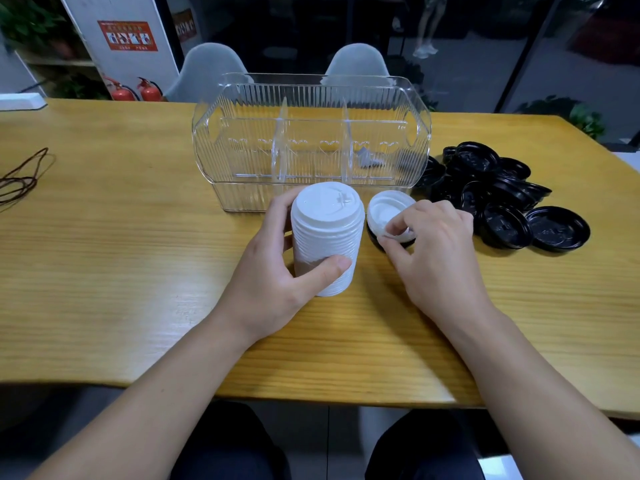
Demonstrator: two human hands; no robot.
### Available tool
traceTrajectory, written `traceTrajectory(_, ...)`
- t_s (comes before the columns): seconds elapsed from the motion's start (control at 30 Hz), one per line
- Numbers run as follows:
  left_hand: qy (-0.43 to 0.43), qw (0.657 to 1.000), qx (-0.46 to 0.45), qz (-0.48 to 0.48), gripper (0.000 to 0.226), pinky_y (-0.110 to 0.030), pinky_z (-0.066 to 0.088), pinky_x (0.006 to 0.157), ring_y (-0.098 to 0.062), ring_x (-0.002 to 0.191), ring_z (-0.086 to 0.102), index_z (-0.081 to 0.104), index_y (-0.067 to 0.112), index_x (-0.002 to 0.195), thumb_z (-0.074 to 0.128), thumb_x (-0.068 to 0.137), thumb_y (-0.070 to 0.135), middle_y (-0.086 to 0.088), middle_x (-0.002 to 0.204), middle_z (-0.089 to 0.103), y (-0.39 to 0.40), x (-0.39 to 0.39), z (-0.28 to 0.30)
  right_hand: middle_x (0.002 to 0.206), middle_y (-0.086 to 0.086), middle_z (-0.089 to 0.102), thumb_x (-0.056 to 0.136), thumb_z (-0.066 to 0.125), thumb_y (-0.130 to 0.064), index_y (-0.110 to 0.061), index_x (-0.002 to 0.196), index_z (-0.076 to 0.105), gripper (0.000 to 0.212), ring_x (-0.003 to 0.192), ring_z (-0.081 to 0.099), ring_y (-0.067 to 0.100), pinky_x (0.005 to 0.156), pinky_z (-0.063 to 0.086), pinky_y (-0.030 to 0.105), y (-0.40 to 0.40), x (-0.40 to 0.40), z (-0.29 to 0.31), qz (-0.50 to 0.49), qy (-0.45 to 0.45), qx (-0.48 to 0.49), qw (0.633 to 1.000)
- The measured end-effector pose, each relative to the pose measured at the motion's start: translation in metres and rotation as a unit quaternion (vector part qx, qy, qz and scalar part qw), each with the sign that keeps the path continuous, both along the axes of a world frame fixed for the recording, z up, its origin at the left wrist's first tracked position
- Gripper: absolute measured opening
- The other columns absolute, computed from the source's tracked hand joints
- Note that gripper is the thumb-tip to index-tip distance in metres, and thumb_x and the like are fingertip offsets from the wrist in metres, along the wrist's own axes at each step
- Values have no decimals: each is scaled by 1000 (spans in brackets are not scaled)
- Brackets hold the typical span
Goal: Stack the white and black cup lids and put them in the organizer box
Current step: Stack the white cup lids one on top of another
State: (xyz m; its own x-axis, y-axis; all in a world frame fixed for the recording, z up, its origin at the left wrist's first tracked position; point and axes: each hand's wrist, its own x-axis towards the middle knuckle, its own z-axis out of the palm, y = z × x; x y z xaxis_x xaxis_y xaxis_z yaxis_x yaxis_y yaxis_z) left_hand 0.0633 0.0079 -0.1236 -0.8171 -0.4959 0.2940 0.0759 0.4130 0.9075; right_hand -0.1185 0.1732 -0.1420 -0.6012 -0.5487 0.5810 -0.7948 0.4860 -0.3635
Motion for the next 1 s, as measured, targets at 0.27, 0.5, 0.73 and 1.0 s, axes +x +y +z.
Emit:
traceTrajectory(0.27, 5, 1000, 0, -7, 80, -52, 54, 120, -14, 143, 65, 50, 32, 157, 95, 92, 22, 20, 147, 69, -2, 0, -2, 100, -8, 72, 97, 87, -31, -22, 89, 78, 16, 99, 59, 24, 94, 25, 33, 4, -1, 2, -4, -34, -90, 995)
traceTrajectory(0.5, -8, 999, -11, -32, 83, -54, 51, 124, -19, 145, 64, 52, 34, 156, 99, 90, 20, 14, 148, 69, -4, 1, -3, 83, 10, 70, 105, 79, -24, -14, 92, 74, 17, 76, 58, 30, 73, 49, 45, 8, 5, 22, 84, -243, -314, 914)
traceTrajectory(0.73, 2, 999, -28, -39, 96, -46, 45, 129, -18, 150, 59, 41, 39, 166, 95, 86, 36, 16, 156, 65, -4, 1, -6, 85, 5, 72, 97, 78, -15, -4, 126, 65, 34, 69, 60, 17, 74, 48, 28, 7, 6, 36, 229, -484, -435, 724)
traceTrajectory(1.0, 18, 997, -39, -57, 91, -46, 45, 130, -18, 155, 56, 37, 34, 174, 86, 98, 43, 18, 162, 59, -4, 1, -7, 109, 17, 59, 93, 77, -9, -5, 158, 56, 68, 71, 61, 11, 75, 54, 19, 7, 8, 39, 334, -563, -400, 641)
